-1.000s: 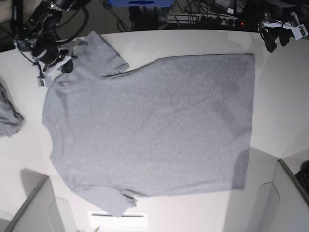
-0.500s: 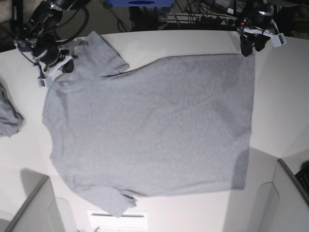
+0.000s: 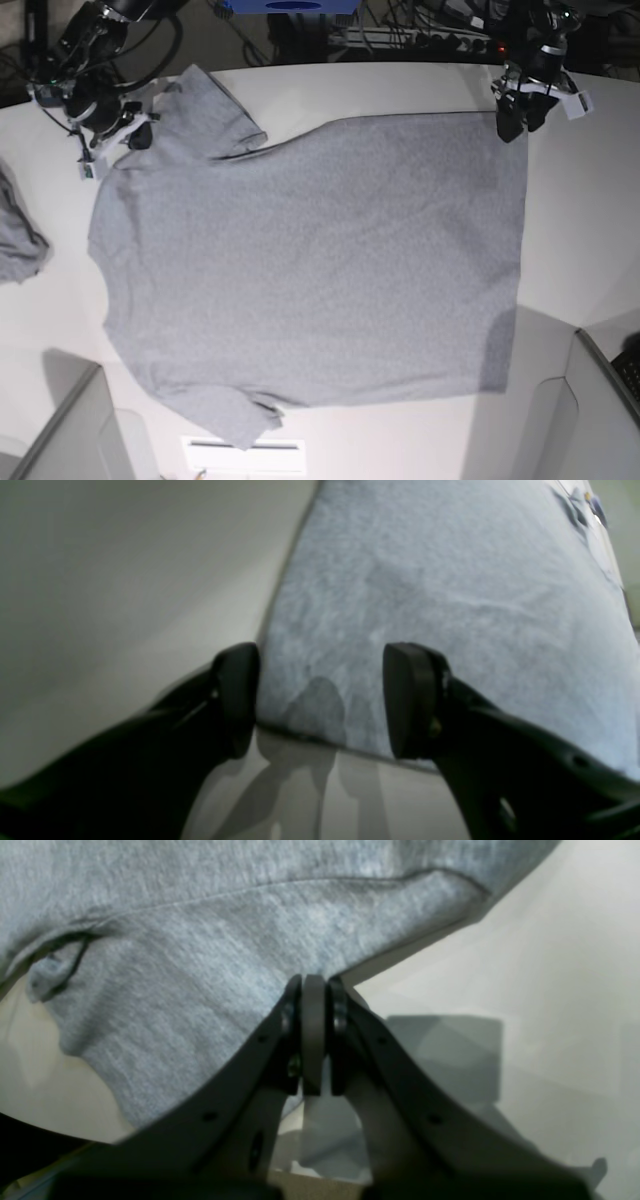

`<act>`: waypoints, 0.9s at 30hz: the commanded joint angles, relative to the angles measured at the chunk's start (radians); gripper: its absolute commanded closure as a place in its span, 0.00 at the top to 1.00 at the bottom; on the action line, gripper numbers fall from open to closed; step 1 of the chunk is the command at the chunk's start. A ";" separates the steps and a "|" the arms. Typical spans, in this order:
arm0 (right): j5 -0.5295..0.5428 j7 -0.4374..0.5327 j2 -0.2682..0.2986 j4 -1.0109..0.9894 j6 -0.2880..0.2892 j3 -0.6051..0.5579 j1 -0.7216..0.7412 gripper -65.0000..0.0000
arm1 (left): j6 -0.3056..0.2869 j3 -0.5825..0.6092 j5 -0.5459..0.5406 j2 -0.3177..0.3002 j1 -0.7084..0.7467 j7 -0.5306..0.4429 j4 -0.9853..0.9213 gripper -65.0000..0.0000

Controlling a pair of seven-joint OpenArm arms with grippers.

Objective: Fold the T-shirt properly
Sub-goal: 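Grasp the shirt's shoulder edges with both grippers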

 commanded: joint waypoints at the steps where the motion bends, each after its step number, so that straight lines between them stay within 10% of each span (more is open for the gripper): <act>1: -0.048 -0.044 0.007 0.002 0.001 0.001 -0.009 0.00 | 0.018 0.002 0.033 0.002 0.013 0.065 -0.004 0.57; 5: -0.048 -0.044 0.007 0.002 0.001 0.004 -0.011 0.00 | 0.018 0.006 0.033 0.002 0.013 0.067 -0.004 0.51; 10: -0.049 -0.039 0.007 0.002 0.001 0.006 -0.011 0.00 | 0.018 0.006 0.033 0.001 0.013 0.067 -0.002 0.02; 27: -0.043 -0.044 0.005 0.011 0.001 0.081 -0.066 0.00 | 0.018 -0.001 0.034 -0.027 0.103 0.065 0.127 0.00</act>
